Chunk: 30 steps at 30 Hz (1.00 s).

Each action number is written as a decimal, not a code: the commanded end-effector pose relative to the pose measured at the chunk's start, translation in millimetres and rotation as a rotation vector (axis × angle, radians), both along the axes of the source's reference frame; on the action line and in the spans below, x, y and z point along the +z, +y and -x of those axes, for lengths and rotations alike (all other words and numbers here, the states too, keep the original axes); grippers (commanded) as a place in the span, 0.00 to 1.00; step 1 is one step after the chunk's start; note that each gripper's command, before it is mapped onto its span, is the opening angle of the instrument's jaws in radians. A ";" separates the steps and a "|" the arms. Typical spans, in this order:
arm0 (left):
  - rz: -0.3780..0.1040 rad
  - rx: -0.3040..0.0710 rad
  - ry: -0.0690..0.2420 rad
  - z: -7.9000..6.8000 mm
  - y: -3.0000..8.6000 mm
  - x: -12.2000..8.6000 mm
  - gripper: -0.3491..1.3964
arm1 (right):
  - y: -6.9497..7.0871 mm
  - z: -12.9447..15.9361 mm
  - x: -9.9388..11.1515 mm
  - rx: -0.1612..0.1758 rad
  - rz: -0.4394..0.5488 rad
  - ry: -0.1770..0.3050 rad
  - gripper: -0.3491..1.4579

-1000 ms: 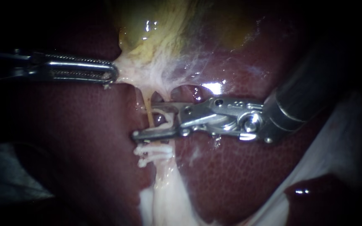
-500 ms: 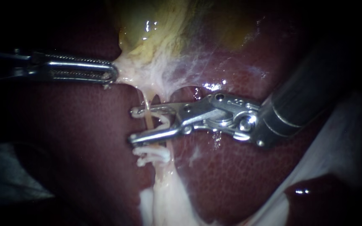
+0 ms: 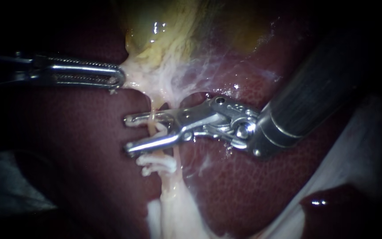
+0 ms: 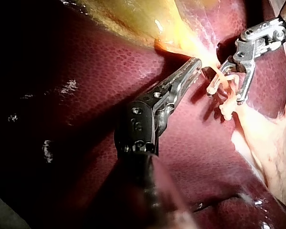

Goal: Clipping third clip left tube

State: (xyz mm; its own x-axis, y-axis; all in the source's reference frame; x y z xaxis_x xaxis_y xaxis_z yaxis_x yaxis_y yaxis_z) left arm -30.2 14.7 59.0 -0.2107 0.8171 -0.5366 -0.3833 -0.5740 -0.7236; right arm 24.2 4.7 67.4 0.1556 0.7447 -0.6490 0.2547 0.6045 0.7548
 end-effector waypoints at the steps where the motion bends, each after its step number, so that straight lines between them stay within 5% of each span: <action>1: 0.000 0.000 0.000 0.0 0.0 0.1 0.00 | 0.0 0.0 -0.5 -0.003 0.000 0.003 0.47; 9: 0.000 0.000 0.000 0.0 0.0 0.1 0.00 | -0.4 0.0 -2.7 -0.010 -0.012 0.015 0.46; 18: 0.000 0.000 0.000 0.0 0.0 0.1 0.00 | 0.7 1.1 -3.7 0.016 -0.023 0.013 0.43; 30: 0.000 0.000 0.000 0.0 0.0 0.1 0.00 | 0.7 1.8 -3.7 0.023 -0.022 0.007 0.21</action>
State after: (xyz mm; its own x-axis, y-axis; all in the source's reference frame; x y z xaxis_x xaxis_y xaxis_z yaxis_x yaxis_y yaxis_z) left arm -30.1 14.7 59.1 -0.2106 0.8173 -0.5363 -0.3840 -0.5737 -0.7235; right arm 22.4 5.4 63.7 0.1338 0.7622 -0.6333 0.2461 0.5935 0.7663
